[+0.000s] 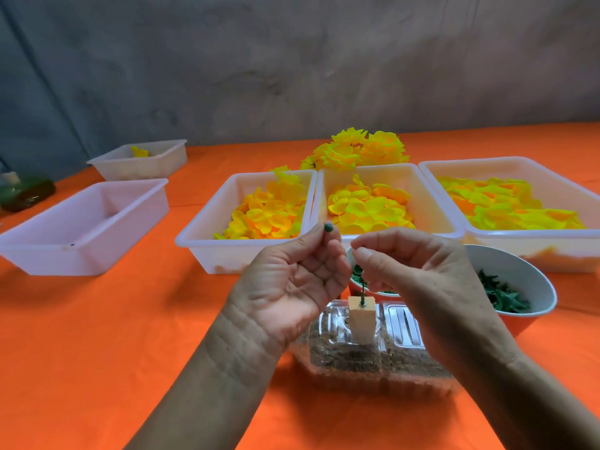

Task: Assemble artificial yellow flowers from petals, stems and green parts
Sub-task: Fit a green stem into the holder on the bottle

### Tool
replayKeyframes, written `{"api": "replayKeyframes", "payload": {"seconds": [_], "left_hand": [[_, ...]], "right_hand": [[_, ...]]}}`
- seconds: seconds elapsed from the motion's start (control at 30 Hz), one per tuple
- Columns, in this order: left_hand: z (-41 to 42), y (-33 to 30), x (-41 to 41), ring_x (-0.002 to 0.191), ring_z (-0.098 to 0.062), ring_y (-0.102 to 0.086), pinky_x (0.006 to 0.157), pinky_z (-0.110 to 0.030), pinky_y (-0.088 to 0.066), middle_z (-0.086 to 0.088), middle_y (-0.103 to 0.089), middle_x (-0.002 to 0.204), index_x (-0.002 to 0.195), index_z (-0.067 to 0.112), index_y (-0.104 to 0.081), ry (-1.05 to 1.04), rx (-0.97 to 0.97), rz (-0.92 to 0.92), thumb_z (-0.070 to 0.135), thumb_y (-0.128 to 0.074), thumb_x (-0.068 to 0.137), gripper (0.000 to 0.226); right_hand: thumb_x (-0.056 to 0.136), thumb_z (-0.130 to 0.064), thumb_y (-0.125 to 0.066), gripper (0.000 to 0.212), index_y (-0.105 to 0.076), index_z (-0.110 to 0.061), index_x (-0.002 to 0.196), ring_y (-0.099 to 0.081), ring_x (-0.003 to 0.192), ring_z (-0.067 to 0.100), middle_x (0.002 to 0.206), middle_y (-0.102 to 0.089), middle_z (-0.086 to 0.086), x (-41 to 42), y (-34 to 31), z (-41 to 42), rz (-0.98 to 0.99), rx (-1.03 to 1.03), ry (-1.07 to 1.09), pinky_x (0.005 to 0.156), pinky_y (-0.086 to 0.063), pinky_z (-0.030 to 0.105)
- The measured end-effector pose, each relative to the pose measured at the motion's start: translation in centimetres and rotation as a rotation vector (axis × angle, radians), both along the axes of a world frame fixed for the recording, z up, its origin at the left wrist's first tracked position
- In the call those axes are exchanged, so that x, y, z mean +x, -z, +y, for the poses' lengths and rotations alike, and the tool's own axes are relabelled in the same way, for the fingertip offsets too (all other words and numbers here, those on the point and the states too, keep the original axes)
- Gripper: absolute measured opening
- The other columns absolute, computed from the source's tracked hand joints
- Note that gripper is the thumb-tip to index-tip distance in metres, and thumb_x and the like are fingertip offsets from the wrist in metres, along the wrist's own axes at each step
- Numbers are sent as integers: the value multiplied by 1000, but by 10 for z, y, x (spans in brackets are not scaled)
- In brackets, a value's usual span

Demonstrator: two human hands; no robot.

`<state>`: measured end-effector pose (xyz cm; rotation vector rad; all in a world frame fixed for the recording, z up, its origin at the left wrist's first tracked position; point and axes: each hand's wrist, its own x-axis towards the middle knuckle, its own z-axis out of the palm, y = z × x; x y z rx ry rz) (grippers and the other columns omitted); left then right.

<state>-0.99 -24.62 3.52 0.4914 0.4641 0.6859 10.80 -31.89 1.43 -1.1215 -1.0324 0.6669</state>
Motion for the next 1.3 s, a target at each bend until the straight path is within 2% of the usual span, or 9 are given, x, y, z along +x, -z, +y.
{"api": "replayKeyframes", "payload": {"seconds": [0.37, 0.53, 0.67, 0.73, 0.83, 1.0, 1.1, 1.2, 1.3], "left_hand": [[5, 4, -2, 46, -14, -61, 46, -24, -52, -8, -65, 61, 56, -3, -69, 2, 3, -38, 4, -59, 67, 17], [32, 18, 0, 41, -7, -59, 43, -18, -51, -3, -66, 54, 57, 5, -68, -203, 126, 232, 9, -63, 76, 20], [63, 31, -7, 39, -3, -56, 43, -13, -47, 1, -66, 52, 72, 10, -61, -352, 465, 540, 8, -65, 84, 13], [75, 36, -11, 39, -2, -53, 44, -12, -44, 3, -65, 51, 71, 9, -63, -342, 690, 696, 6, -66, 85, 14], [86, 42, -8, 39, -3, -51, 44, -14, -43, 2, -64, 52, 68, 9, -65, -200, 917, 866, 3, -67, 84, 17], [95, 52, 1, 45, -7, -55, 49, -20, -45, -5, -68, 64, 77, 7, -71, 94, 1153, 1023, 6, -68, 83, 7], [106, 45, 2, 57, -13, -58, 58, -23, -45, -2, -68, 71, 88, 9, -74, 36, 1294, 1085, 9, -68, 84, 7], [114, 40, 1, 83, -18, -63, 71, -22, -45, -4, -71, 87, 95, 14, -76, -13, 1597, 1348, 10, -69, 83, 14], [112, 46, 6, 103, -30, -61, 82, -35, -50, -10, -68, 106, 104, 16, -72, 114, 1784, 1624, 6, -61, 85, 24]], "right_hand": [[80, -7, -70, 20, -76, -25, 74, -55, 54, 3, 60, -67, -1, -1, -1, 0, -43, 1, -7, 52, -45, 15], [78, -8, -70, 15, -76, -21, 72, -54, 54, 4, 60, -68, 1, -1, 0, 0, -31, -9, -6, 52, -45, 15], [71, -12, -71, 5, -75, -13, 74, -55, 53, 2, 61, -69, 0, 1, 2, -4, 25, -3, -52, 51, -45, 13], [67, -19, -69, 13, -76, -13, 76, -58, 54, 1, 65, -72, 0, 2, 2, -4, 16, -4, -68, 51, -45, 12], [65, -25, -69, 16, -77, -21, 78, -56, 55, 2, 66, -71, -1, 3, 5, -3, -13, -17, -68, 52, -46, 12], [62, -34, -72, 21, -77, -20, 78, -55, 54, 4, 60, -66, -2, 8, 9, 1, -25, -29, -79, 54, -47, 14], [60, -34, -72, 21, -76, -21, 76, -56, 54, 4, 61, -66, -1, 10, 9, 1, -25, -36, -93, 54, -47, 14], [57, -33, -73, 24, -76, -17, 75, -57, 54, 6, 61, -67, 2, 12, 10, 2, 34, -41, -111, 54, -48, 15], [55, -38, -79, 35, -76, -12, 77, -57, 56, 7, 65, -67, 6, 12, 10, 1, 64, -44, -135, 54, -48, 17]]}}
